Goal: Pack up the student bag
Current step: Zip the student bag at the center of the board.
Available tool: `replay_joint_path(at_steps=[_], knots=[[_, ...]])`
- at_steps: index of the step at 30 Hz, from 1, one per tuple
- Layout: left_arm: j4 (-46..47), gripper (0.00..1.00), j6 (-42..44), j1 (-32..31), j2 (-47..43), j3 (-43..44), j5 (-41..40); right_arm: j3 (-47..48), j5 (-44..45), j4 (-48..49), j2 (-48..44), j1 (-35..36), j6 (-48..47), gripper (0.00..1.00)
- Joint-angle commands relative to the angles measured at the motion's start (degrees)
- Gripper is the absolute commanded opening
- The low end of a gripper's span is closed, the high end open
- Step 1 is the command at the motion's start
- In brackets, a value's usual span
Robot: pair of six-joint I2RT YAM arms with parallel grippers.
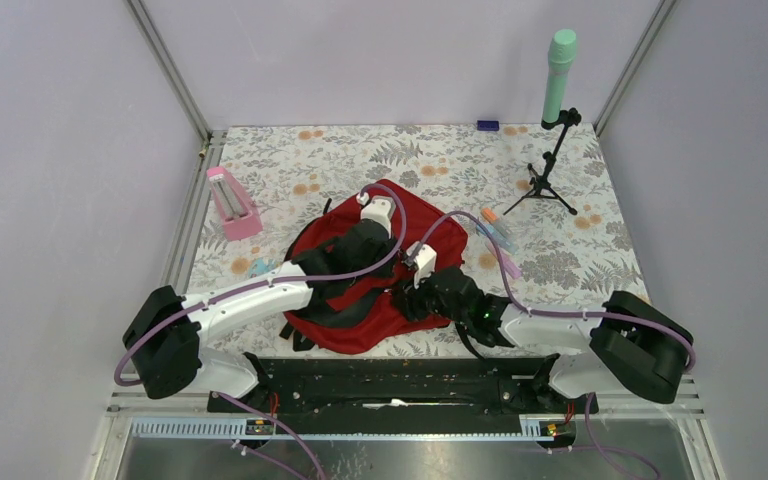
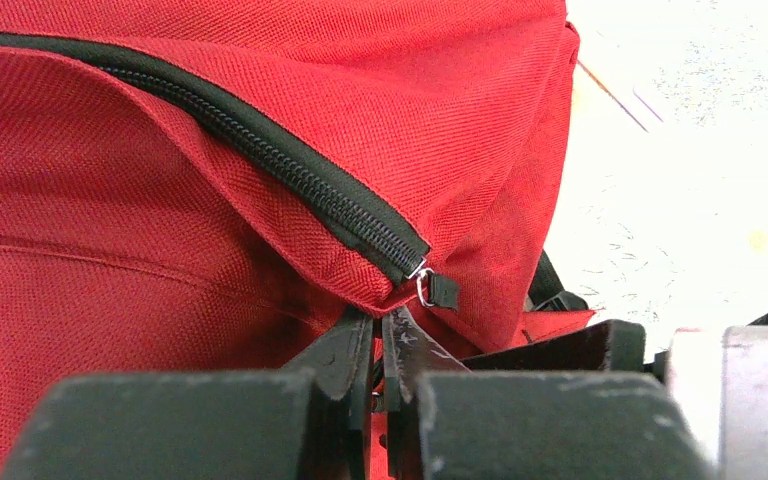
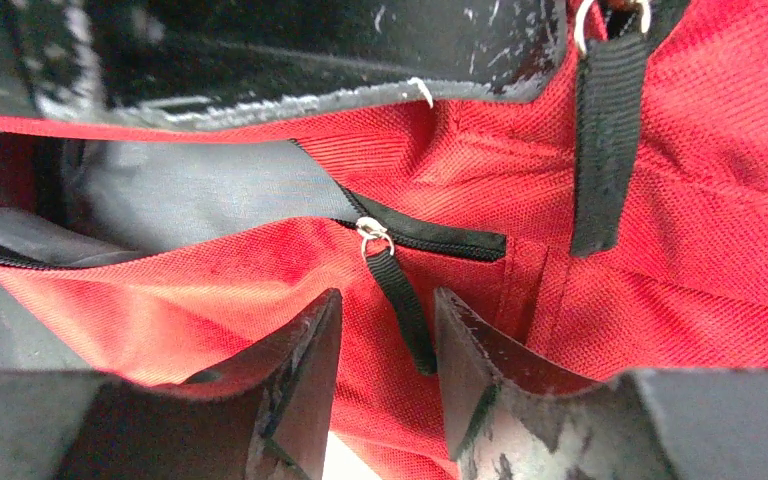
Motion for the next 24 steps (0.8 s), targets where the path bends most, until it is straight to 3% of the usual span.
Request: replay_joint_path(at_steps=[1, 7, 11, 16, 24], knots=[[5.99, 0.0, -1.38, 1.18, -3.35, 0.18, -0.48, 0.87, 9.17, 2.84, 2.09, 2.39, 0.53, 0.43], [6.2, 0.0, -1.66, 1.58, -3.74, -0.37, -0.16, 1.18, 20.52, 2.01, 3.58, 3.72, 3.04, 0.2], [6.82, 0.0, -2.16, 2.21, -3.92, -1.33, 0.49, 0.67, 19.07, 2.13, 1.91, 3.79, 3.85, 0.0], [8.36, 0.0, -2.65, 2.73, -2.92, -2.04, 1.22, -0.07, 15.07, 0.98, -2.66, 5.28, 4.96, 0.0], [11.26, 0.0, -3.65, 3.1, -0.46, -1.95, 3.87, 2.77, 15.2, 4.7, -2.99, 15.56, 9.96, 0.0]])
